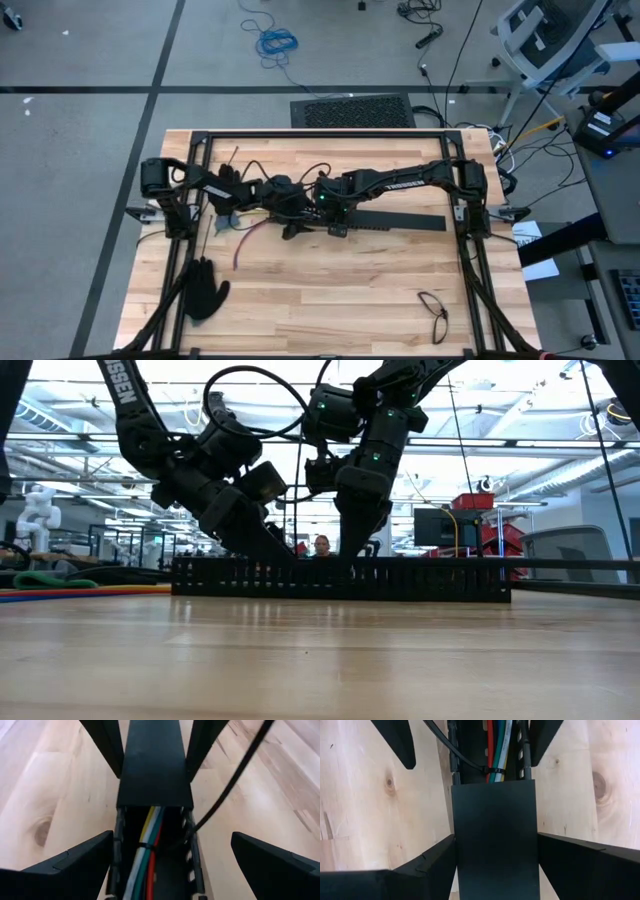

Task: Ziptie cables

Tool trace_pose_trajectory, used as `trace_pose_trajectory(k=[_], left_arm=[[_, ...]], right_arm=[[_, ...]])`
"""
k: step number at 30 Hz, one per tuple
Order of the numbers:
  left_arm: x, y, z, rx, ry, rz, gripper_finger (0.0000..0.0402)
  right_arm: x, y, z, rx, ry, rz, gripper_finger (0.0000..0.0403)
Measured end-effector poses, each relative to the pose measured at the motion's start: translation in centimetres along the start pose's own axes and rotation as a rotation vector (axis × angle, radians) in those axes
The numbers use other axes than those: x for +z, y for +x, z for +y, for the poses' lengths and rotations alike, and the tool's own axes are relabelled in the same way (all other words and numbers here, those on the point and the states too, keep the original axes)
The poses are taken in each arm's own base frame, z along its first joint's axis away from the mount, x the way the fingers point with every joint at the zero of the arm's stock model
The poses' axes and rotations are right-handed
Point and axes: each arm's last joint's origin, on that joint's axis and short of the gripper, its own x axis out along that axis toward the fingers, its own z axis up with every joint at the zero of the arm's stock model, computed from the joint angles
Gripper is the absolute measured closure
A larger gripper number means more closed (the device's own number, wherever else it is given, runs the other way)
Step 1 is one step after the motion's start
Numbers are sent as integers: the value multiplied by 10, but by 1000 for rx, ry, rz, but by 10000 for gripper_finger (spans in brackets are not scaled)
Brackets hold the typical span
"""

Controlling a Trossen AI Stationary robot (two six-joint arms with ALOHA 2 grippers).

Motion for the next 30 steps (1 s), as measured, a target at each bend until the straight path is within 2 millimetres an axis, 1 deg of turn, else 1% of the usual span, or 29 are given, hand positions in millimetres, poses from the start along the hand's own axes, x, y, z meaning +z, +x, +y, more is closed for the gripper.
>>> trace_pose_trajectory(k=[6, 13, 18, 21, 30], left_arm=[[0, 0, 1, 37, 0, 4, 11], [1, 0, 2, 59, 5, -7, 64], [-6, -1, 2, 74, -2, 16, 88], [-10, -3, 2, 78, -9, 27, 95], [-8, -4, 6, 92, -5, -9, 96]], right_arm=[[2, 0, 0, 0, -14, -16, 156], [2, 0, 0, 0, -13, -16, 156], [1, 0, 0, 0, -13, -15, 156], [1, 0, 0, 0, -13, -14, 156], [1, 0, 0, -1, -12, -14, 156]])
